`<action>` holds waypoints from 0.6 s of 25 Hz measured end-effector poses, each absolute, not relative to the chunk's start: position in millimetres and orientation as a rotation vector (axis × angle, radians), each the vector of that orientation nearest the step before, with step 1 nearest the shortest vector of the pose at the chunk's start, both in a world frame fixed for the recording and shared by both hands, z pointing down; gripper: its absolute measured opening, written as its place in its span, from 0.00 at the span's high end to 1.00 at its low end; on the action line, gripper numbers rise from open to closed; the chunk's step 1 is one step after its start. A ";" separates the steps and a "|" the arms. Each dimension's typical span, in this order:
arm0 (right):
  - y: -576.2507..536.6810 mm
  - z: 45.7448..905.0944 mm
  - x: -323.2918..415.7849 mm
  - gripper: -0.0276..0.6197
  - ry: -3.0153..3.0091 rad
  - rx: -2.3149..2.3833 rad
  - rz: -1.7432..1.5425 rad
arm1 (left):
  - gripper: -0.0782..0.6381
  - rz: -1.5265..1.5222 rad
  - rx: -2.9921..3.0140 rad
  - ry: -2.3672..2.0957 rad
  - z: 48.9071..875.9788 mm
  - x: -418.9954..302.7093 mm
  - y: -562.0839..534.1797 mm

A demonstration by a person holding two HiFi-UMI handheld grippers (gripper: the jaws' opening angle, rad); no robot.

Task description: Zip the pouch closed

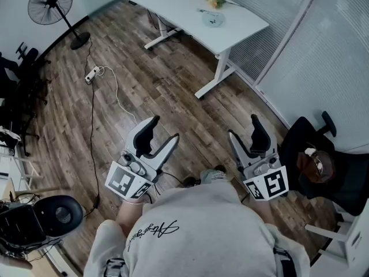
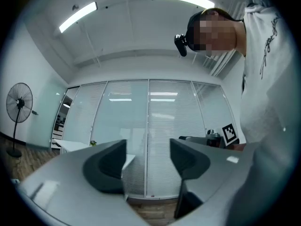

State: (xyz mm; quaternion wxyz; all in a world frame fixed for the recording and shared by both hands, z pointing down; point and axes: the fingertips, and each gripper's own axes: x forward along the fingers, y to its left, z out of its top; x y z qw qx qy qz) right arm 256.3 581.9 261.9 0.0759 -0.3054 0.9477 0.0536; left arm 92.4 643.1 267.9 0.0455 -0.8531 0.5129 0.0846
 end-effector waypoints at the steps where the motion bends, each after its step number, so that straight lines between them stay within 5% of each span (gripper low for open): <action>1: 579.7 262.4 256.6 0.44 2.834 -0.929 0.137 | 0.44 0.239 -2.592 1.585 268.6 91.5 641.7; 6: 571.4 268.1 263.1 0.24 2.803 -1.031 0.084 | 0.27 0.260 -2.547 1.655 267.1 84.2 639.8; 15: 568.3 263.4 262.2 0.15 2.791 -1.049 0.072 | 0.25 0.264 -2.505 1.684 260.7 75.1 642.2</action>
